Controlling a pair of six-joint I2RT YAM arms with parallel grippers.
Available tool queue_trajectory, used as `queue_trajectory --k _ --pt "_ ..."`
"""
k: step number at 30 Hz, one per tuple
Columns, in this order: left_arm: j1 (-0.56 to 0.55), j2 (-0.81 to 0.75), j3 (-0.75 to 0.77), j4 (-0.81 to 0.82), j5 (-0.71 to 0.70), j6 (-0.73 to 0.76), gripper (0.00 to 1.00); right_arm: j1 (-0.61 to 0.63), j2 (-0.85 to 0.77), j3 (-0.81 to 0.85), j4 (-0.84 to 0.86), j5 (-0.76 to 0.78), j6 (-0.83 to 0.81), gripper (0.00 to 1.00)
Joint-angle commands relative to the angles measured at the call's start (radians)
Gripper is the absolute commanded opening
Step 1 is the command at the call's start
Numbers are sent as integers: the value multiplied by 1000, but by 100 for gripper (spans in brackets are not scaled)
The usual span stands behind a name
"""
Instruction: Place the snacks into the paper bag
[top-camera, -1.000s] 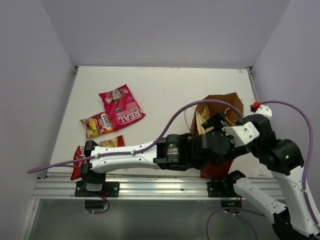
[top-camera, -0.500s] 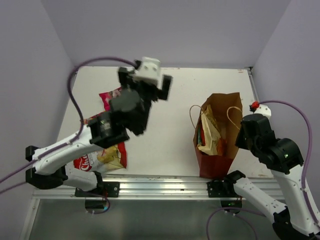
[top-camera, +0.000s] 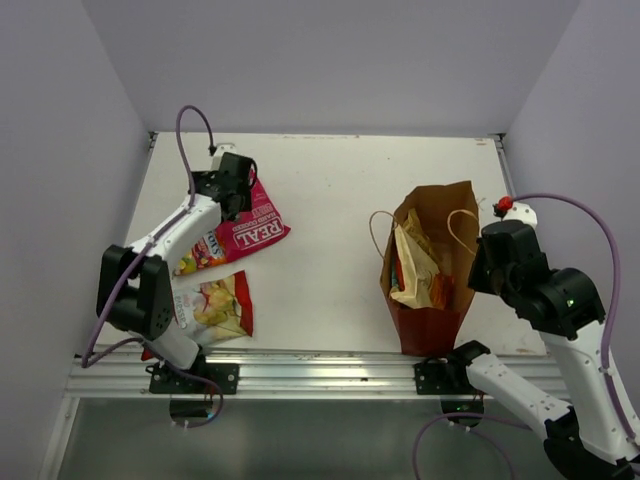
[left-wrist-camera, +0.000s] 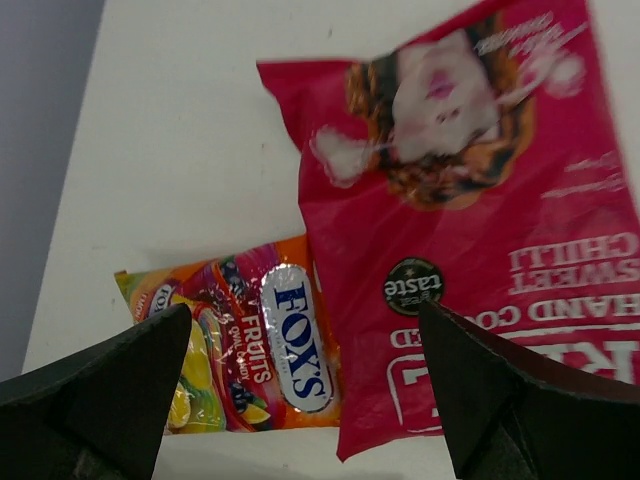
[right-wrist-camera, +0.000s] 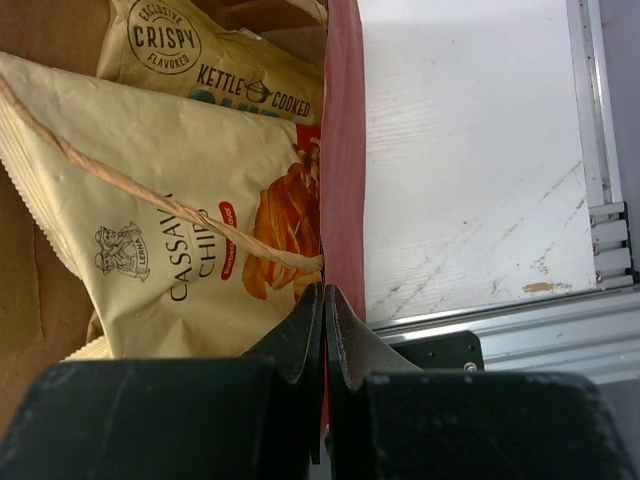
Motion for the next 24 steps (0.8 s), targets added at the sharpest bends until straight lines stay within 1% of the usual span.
queue_trajectory --k 1,2,5,6,8,10,12,17,18,19,20,23,24 --pt "53 17 -73 82 84 -51 100 -4 -7 11 -101 -21 -9 0" --pt "62 32 -103 137 123 -45 100 -2 -10 12 -103 -21 -8 0" --pt "93 81 -107 165 164 -39 100 -4 -13 15 -121 -11 -6 0" --pt "99 119 -102 171 175 -39 100 -4 -13 21 -126 -8 -6 0" --pt "101 148 -114 196 228 -31 100 -4 -15 24 -133 -7 -6 0" --pt "101 158 -160 263 293 -30 100 -4 -12 29 -136 -7 -3 0" --pt "102 147 -202 318 328 -39 100 -4 -13 29 -144 -7 -2 0" --pt "104 202 -228 343 371 -33 100 -4 -19 28 -146 -7 3 0" --pt "105 211 -234 348 387 -28 97 -4 -19 28 -149 -5 6 0" --pt "109 218 -249 357 410 -27 90 -4 -19 26 -150 -4 6 0" --pt "110 228 -255 363 414 -27 55 -2 -19 23 -149 -4 6 0" --pt "110 239 -269 363 417 -31 1 -4 -16 20 -146 -2 8 0" --pt "110 241 -271 363 413 -31 0 -4 -13 18 -142 -5 9 0"
